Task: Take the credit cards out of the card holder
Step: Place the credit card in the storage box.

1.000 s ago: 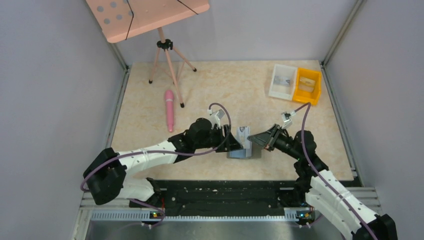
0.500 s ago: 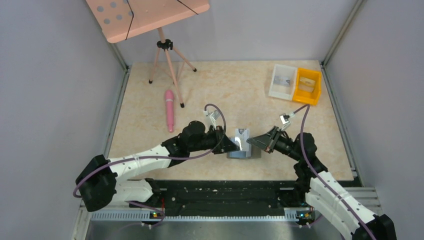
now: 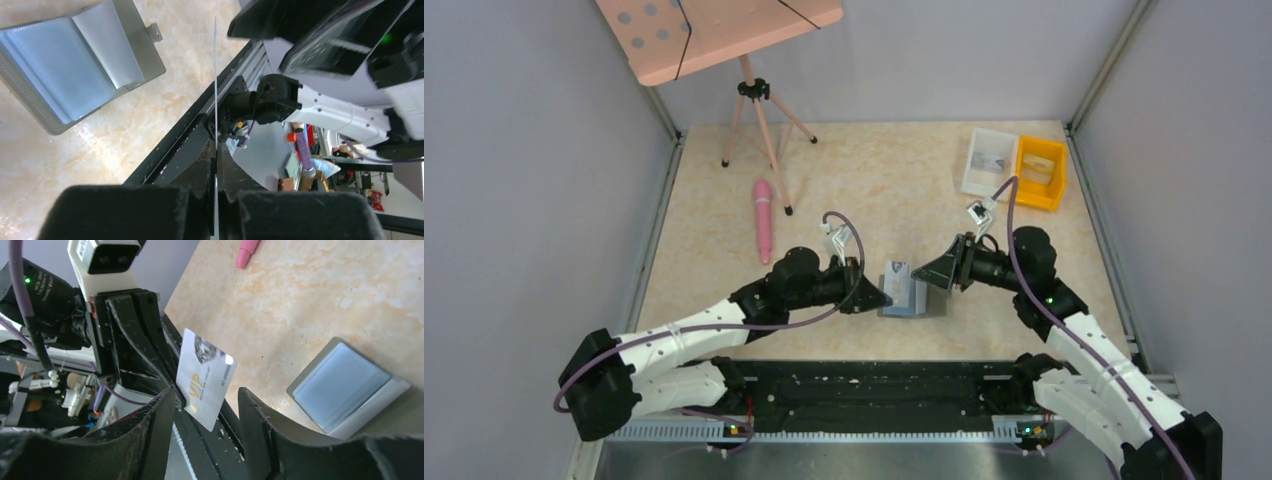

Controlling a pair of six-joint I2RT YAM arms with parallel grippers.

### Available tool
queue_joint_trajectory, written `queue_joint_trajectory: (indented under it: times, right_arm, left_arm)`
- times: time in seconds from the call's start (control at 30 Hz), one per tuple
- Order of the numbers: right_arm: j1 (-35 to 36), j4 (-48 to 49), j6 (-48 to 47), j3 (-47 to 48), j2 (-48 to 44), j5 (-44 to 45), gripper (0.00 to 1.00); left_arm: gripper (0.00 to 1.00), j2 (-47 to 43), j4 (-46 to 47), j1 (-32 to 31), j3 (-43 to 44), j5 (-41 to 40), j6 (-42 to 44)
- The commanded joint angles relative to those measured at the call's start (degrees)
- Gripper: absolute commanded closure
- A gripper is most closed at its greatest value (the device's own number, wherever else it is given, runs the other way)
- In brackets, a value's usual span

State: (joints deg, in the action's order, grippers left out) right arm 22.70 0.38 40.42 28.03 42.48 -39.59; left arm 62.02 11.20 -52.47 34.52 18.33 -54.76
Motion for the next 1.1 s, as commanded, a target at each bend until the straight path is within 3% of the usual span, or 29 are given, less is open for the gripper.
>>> queue_joint_trajectory:
  times: [0.0, 0.23, 0.4, 0.6, 1.07]
  right_arm:
    - [-1.0, -5.8, -10.9, 7.9, 4.5, -6.0, 0.48]
    - [-1.0, -4.8, -15.0, 12.0, 10.1, -14.6, 0.46]
    - [-0.9, 3.3, -12.5, 10.3, 13.6, -22.9, 0.47]
    - [-0.9, 7.0, -11.2, 9.1, 16.3, -24.4, 0.47]
    - [0.4, 3.9, -14.8, 6.9, 19.5, -24.9, 0.49]
  left_arm:
    - [1.00, -2.8, -4.3, 0.2, -1.0, 4.5, 6.4]
    - [1.00, -6.1, -8.4, 0.2, -0.8, 9.4, 11.4]
    - [1.00, -5.9, -8.9, 0.2, 0.3, 12.0, 12.8]
    - [1.00, -3.8, -8.8, 0.2, 1.5, 14.1, 13.3]
    - [1.00, -1.6, -5.5, 0.2, 1.4, 14.9, 12.5]
